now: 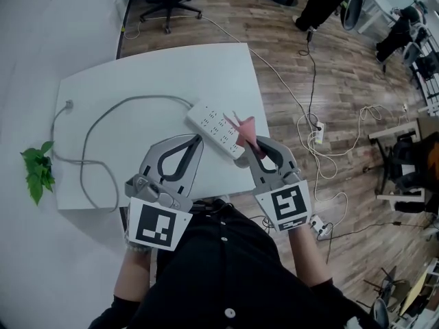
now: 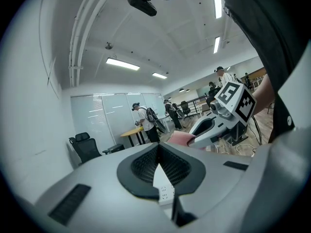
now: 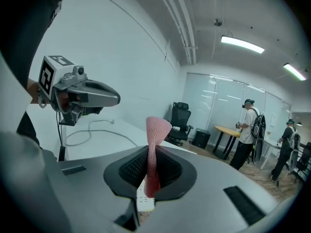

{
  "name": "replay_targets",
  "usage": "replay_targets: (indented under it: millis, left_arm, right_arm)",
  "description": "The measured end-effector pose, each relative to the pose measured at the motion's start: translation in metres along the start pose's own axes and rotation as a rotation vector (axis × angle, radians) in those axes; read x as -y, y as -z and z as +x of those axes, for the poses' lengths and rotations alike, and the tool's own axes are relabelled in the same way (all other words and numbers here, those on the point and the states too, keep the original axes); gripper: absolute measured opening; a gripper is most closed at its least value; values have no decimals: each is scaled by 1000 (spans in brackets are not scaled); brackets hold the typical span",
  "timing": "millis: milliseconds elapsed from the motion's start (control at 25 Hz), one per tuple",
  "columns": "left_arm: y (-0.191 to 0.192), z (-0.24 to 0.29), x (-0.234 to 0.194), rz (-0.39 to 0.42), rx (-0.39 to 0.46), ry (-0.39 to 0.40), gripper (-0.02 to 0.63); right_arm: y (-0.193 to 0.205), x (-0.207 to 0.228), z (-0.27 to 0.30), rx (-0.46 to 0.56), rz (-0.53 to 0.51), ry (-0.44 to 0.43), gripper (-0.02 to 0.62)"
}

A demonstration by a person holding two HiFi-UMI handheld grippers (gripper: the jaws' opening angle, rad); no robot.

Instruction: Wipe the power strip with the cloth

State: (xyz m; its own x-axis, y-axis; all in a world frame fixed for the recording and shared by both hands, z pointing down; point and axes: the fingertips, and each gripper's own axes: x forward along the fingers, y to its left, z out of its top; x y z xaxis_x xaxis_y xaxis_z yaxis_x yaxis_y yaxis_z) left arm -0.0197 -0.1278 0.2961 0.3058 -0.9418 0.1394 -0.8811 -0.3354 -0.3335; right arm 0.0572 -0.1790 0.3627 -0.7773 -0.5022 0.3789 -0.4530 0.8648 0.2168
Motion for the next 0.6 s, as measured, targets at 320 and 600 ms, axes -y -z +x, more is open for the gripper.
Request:
replay_targets:
  millis: [320, 600]
  left_arm:
    - [0, -1, -2, -5, 0, -5, 14]
    - [1, -1, -2, -8, 1, -9, 14]
  right_arm:
    - [-10, -1, -1, 29, 32, -7, 51]
    - [-10, -3, 0, 15, 23, -11, 49]
